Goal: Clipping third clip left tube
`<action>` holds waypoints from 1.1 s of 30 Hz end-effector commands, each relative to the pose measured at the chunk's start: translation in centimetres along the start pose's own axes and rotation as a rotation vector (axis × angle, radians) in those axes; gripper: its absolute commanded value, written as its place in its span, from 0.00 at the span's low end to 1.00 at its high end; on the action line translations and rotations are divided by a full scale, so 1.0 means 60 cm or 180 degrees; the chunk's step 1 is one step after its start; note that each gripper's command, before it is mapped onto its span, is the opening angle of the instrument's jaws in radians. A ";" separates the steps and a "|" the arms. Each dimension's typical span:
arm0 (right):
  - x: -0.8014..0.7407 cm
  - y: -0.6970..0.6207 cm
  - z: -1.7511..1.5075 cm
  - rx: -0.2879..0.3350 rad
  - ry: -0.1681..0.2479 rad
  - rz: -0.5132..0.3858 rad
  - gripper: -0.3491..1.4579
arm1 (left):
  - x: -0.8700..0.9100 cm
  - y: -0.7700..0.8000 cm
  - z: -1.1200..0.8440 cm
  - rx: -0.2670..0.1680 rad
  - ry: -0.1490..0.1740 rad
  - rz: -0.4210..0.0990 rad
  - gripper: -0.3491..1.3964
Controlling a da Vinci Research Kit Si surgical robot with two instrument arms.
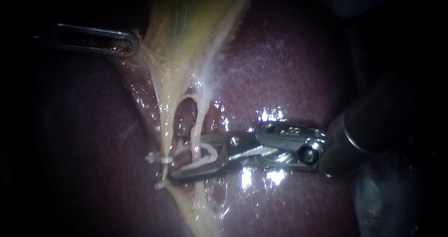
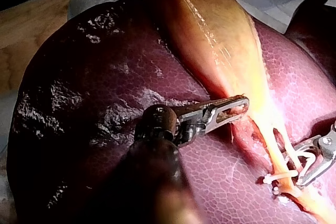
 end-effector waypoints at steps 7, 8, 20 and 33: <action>-0.0017 0.0008 -0.0036 0.0019 0.0003 -0.0011 0.47 | 0.0001 0.0000 -0.0002 0.0002 0.0002 0.0002 0.00; -0.0020 0.0010 -0.0045 -0.0009 -0.0006 -0.0010 0.47 | 0.0001 0.0000 -0.0002 0.0002 0.0002 0.0002 0.00; -0.0005 0.0011 -0.0151 -0.0135 -0.0067 0.0050 0.47 | 0.0001 0.0000 -0.0002 0.0002 0.0002 0.0002 0.00; 0.0068 -0.0006 -0.0147 -0.0109 0.0095 0.0129 0.47 | 0.0002 0.0000 -0.0001 0.0000 0.0001 0.0003 0.00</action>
